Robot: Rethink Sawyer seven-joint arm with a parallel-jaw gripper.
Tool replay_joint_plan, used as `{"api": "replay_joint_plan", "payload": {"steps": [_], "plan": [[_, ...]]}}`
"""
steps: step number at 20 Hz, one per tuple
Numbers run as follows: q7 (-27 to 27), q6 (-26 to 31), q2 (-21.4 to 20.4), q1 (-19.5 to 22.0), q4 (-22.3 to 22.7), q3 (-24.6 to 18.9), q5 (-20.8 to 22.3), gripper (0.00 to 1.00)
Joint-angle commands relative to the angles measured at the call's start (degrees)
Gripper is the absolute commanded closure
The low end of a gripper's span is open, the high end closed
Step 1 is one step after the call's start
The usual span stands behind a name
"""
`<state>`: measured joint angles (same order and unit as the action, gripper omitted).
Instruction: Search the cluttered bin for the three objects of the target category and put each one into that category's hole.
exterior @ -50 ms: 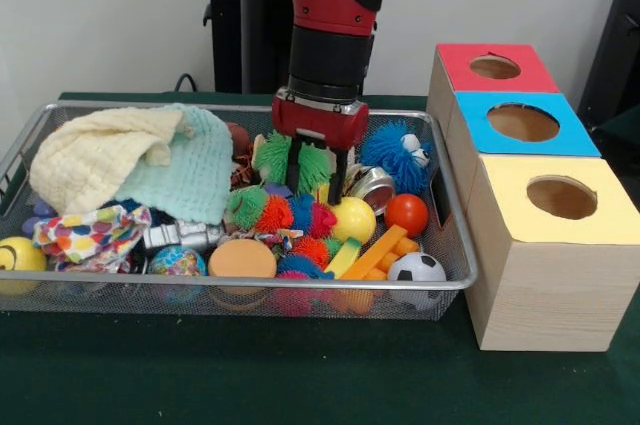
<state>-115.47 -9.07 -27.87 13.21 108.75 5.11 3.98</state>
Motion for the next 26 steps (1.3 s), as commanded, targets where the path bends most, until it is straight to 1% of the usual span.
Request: {"api": "replay_joint_plan", "payload": {"steps": [1, 3, 7, 10, 12, 15, 21, 23, 26], "plan": [[-1.6, -4.0, 3.6, 1.5, -2.2, 7.3, 5.9, 0.00], [-2.2, -4.5, 3.1, 1.6, -1.4, 8.2, 7.5, 0.00], [-3.0, -4.7, -0.8, 0.7, 0.7, 10.8, 9.7, 0.00], [-4.2, -5.1, -2.5, -1.4, 1.8, 13.1, 9.9, 0.00], [-5.5, -6.3, -3.0, -2.1, 3.0, 13.8, 9.9, 0.00], [-6.8, -6.6, -4.3, -3.2, 4.6, 14.3, 9.6, 0.00], [-6.8, -6.1, -6.4, -5.3, 5.2, 16.1, 8.9, 0.00], [-6.1, -7.6, -6.2, -5.1, 3.9, 16.3, 9.4, 0.00], [-6.4, -11.6, -2.9, -3.6, 1.3, 15.1, 9.6, 0.00]]}}
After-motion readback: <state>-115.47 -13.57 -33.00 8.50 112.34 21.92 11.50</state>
